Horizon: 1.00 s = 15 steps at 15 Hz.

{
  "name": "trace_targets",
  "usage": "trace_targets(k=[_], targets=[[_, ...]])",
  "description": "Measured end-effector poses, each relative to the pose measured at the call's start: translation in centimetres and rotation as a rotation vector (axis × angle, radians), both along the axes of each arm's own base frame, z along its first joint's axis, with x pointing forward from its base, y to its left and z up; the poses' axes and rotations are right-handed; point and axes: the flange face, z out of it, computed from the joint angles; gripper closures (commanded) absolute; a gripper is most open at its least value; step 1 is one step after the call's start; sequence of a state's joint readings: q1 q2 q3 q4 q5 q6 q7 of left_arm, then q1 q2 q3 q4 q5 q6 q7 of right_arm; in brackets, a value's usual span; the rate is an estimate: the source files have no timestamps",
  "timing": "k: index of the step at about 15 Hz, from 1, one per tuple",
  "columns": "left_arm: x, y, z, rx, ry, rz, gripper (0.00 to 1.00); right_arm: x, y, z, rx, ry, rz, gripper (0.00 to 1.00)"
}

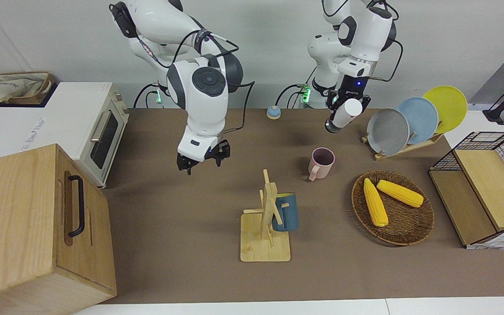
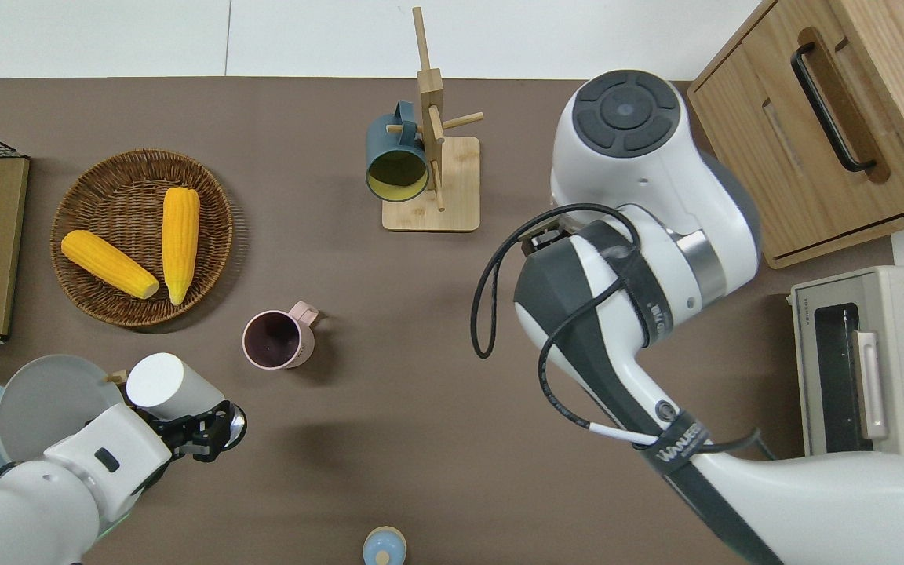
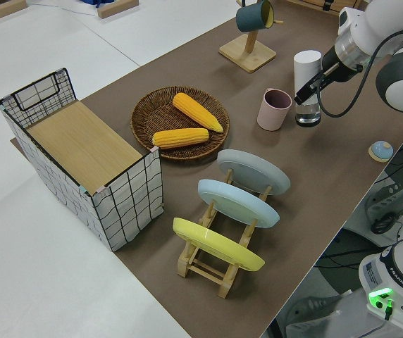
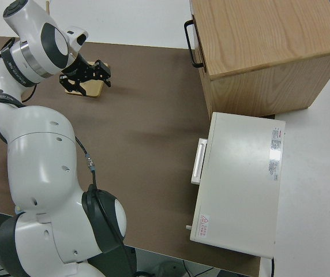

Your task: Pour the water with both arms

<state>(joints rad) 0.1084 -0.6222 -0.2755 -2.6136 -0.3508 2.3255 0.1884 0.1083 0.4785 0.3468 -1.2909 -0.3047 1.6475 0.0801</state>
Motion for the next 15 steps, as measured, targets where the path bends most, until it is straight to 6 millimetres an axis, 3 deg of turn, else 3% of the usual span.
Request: trace_targets(k=[4,8,11,15], targets=[[0.5,-1.6,-1.7,0.012,0.024,-0.015,1.00,1.0,-6.6,1.7,0.018,0.008,-0.044,0.013],[0.9,-1.9,-2.9,0.011,0.051,-0.017,1.00,0.9,-13.8,3.6,0.074,0.016,-0.127,0.013],[1.2,-2.0,-3.9,0.010,0.074,-0.020,1.00,0.1,-16.4,5.3,0.075,-0.001,-0.174,0.013],[1.5,-2.2,-4.9,0.008,0.100,-0.025,1.00,-1.6,-17.8,8.5,0.095,-0.020,-0.201,0.013]])
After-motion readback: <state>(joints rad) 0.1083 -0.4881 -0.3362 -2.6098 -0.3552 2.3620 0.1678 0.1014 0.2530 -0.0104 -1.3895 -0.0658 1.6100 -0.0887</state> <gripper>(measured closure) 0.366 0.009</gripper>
